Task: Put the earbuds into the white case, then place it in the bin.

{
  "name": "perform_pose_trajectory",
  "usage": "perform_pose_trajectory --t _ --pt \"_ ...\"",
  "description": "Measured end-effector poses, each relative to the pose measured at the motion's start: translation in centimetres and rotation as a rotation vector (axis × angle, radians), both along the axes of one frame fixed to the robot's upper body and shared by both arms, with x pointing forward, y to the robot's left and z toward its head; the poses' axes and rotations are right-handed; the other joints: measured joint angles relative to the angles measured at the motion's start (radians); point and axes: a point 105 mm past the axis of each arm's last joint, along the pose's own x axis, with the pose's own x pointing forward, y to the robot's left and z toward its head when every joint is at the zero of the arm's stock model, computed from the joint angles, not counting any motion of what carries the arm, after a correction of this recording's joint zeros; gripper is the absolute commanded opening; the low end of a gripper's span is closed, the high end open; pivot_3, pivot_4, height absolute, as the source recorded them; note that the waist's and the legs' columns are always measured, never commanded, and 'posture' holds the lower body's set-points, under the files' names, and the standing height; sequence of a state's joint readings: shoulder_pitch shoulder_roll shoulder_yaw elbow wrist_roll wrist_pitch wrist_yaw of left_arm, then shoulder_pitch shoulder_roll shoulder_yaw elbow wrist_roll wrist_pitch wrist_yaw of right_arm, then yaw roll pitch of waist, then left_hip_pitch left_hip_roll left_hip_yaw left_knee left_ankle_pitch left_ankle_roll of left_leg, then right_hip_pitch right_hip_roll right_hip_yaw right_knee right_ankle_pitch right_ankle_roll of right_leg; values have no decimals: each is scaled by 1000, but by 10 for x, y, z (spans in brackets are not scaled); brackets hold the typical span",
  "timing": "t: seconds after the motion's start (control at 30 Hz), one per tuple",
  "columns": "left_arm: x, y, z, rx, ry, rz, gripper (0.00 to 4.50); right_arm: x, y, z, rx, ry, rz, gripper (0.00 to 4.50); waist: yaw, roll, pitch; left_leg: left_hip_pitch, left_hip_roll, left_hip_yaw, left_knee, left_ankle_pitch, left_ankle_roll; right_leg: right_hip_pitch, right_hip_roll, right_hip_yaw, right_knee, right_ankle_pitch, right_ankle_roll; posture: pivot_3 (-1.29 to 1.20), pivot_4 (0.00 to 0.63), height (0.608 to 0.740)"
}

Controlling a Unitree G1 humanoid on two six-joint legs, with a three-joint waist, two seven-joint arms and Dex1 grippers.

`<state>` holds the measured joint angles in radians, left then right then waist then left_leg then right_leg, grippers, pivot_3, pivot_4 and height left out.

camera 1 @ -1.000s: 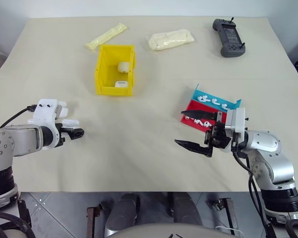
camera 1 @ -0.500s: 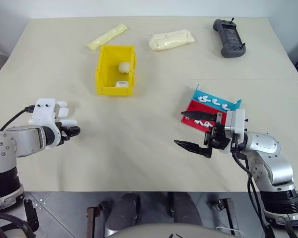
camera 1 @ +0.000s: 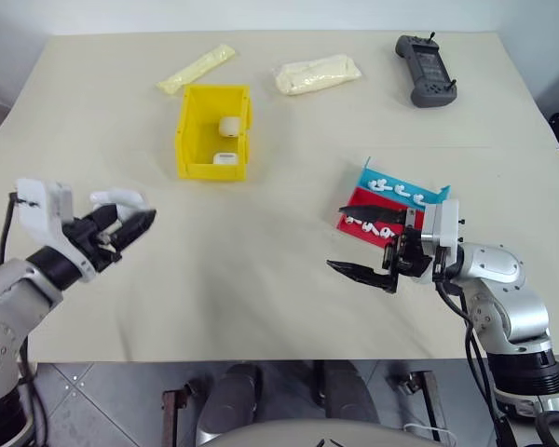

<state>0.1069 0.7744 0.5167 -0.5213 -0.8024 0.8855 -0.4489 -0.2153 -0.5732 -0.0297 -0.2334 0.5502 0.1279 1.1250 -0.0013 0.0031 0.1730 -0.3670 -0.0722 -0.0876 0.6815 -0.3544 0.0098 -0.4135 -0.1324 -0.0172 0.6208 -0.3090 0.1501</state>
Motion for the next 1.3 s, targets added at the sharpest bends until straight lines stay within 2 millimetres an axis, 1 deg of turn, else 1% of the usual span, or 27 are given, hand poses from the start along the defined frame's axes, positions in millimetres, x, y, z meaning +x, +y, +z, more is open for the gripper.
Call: perform_pose_trajectory --t 0.07,0.1,0.13,0.2,0.3,0.37,0.47,0.57,0.6,0.67,0.73,0.8,0.87,0.97,1.0,1.13,1.2,1.3 --pt "-2 -9 -4 29 -24 -82 2808 0 0 0 -1 0 -1 4500 7 0 0 -1 0 -3 1 0 0 1 0 0 -1 0 0 0 150 740" --pt "-1 -12 0 39 -64 -110 2808 0 0 0 0 0 -2 4500 13 0 0 -1 0 -4 1 0 0 2 0 1 -1 0 0 0 150 740" --pt "0 -15 5 34 -112 -127 2808 0 -1 -1 0 2 -4 4500 17 0 0 -1 0 -4 1 0 0 2 -1 1 -1 0 0 0 150 740" --pt "5 -25 24 -8 -263 -165 2808 -2 -2 -5 0 17 -9 4500 25 0 0 -1 0 -4 1 0 0 2 -1 -1 -1 0 0 0 150 740" --pt "6 -36 44 -86 -447 -211 2808 -3 -2 -7 1 25 -14 4500 25 0 0 -1 0 -3 1 0 0 2 0 -4 -1 0 0 0 150 740" --pt "4 -39 49 -103 -489 -240 2808 -4 -2 -6 -1 19 -15 4500 22 0 0 0 0 -3 1 0 0 1 0 -4 -1 0 0 0 150 740" --pt "3 -49 50 -164 -523 -288 2808 -3 -6 -5 -3 17 -30 4500 21 0 0 -1 0 -3 1 0 0 1 1 -4 0 0 0 0 150 740" --pt "4 -64 54 -276 -545 -360 2808 -2 -8 -4 -11 10 -42 4500 24 0 0 -1 0 -3 2 0 0 2 0 -5 0 0 0 0 150 740" --pt "6 -69 56 -339 -551 -379 2808 -2 -10 -3 -15 6 -49 4500 27 0 0 0 0 -3 2 0 1 2 0 -5 0 0 0 0 150 740" --pt "7 -84 57 -421 -552 -446 2808 0 -15 1 -31 -8 -71 4500 29 0 0 -1 -1 -3 3 1 1 2 -1 -5 0 0 1 0 150 740" --pt "7 -102 52 -474 -543 -531 2808 1 -26 4 -50 -23 -108 4500 28 0 0 -1 -2 -3 3 1 1 3 -1 -5 0 1 1 0 150 740" --pt "6 -123 47 -511 -545 -615 2808 0 -37 4 -71 -22 -148 4500 28 0 0 -1 -2 -3 2 1 1 3 0 -6 0 1 1 0 150 740" --pt "6 -140 38 -501 -544 -693 2808 -3 -47 2 -87 -17 -194 4500 27 0 0 -1 -1 -2 2 1 1 3 0 -5 0 1 1 0 150 740" --pt "9 -162 28 -517 -584 -764 2808 -5 -68 2 -100 -30 -305 4500 28 0 0 -1 -1 -1 3 1 2 3 1 -5 -1 1 2 0 150 740" --pt "12 -171 25 -522 -610 -793 2808 -8 -78 2 -106 -38 -355 4500 31 0 0 -1 -1 0 3 1 2 3 0 -5 -1 1 2 0 150 740" --pt "17 -198 29 -557 -709 -878 2808 -23 -110 3 -127 -56 -509 4500 43 -1 0 -1 -2 2 3 2 3 4 0 -4 -1 2 4 0 150 740" --pt "13 -210 31 -569 -743 -956 2808 -31 -122 2 -144 -58 -561 4500 43 -1 0 0 -2 4 3 2 3 4 1 -3 -1 3 5 0 150 740" --pt "6 -222 31 -572 -781 -1073 2808 -44 -135 -8 -177 -33 -612 4500 38 -1 0 0 -1 4 2 2 3 3 1 -2 -1 3 5 0 150 740"
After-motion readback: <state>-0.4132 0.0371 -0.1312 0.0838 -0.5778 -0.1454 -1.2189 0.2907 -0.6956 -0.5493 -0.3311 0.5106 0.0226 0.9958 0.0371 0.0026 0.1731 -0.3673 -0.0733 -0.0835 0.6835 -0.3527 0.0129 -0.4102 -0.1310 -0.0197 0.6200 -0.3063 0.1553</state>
